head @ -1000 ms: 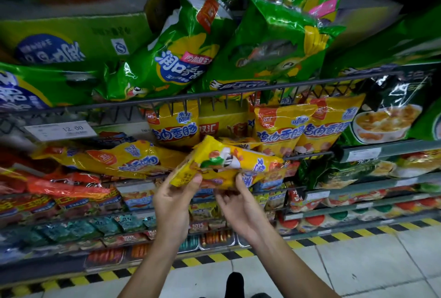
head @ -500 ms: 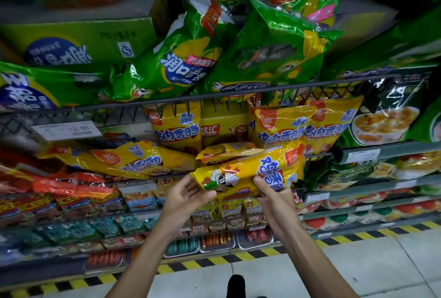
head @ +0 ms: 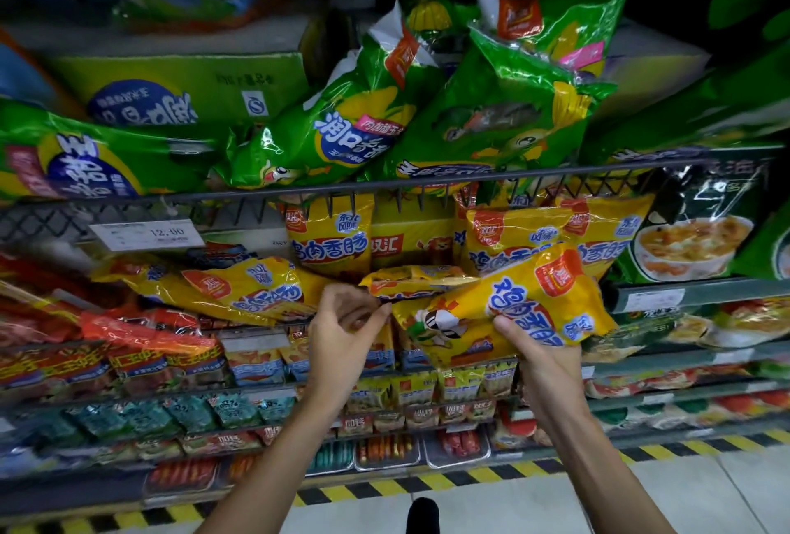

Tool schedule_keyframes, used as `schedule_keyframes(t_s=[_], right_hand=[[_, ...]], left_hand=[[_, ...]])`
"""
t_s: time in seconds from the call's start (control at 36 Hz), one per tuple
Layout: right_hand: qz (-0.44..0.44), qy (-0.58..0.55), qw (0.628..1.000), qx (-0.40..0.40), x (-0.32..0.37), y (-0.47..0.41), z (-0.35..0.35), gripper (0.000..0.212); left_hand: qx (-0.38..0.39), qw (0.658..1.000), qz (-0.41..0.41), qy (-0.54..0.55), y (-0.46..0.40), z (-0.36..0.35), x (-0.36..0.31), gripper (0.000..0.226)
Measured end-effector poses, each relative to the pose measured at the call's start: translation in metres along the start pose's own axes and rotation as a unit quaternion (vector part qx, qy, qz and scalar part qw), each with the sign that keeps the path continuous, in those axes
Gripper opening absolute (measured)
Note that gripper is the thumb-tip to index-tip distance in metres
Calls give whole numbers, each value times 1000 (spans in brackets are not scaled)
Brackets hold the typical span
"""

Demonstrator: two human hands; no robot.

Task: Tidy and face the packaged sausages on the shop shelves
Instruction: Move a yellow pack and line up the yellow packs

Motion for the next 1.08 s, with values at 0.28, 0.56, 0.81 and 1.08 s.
schedule_keyframes(t_s=[0.28, 0.56, 0.81, 1.08], right_hand=[[3, 25, 999, -45, 1, -2, 30, 105], [20, 94, 994, -60, 23, 1, 47, 50], [18, 125, 990, -55, 17, -7, 54, 64], [15, 139, 990, -31, 15, -6, 45, 51]], left_hand=[[78, 977, -115, -164, -29, -28, -8, 49], [38, 980, -152, -126, -38, -23, -23, 45], [-34, 998, -54, -17, -41, -19, -14, 36], [-99, 989, -39, -102, -60, -41, 4, 46]])
Point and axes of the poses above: each hand's wrist, its own y-axis away from the middle knuckle, its own z-axis out of the back of the hand, x = y × z, the point moved 10 cm from there along -y, towards the middle knuckle, and after that the axes turned 5 degrees about y, right-handed, at the moved point
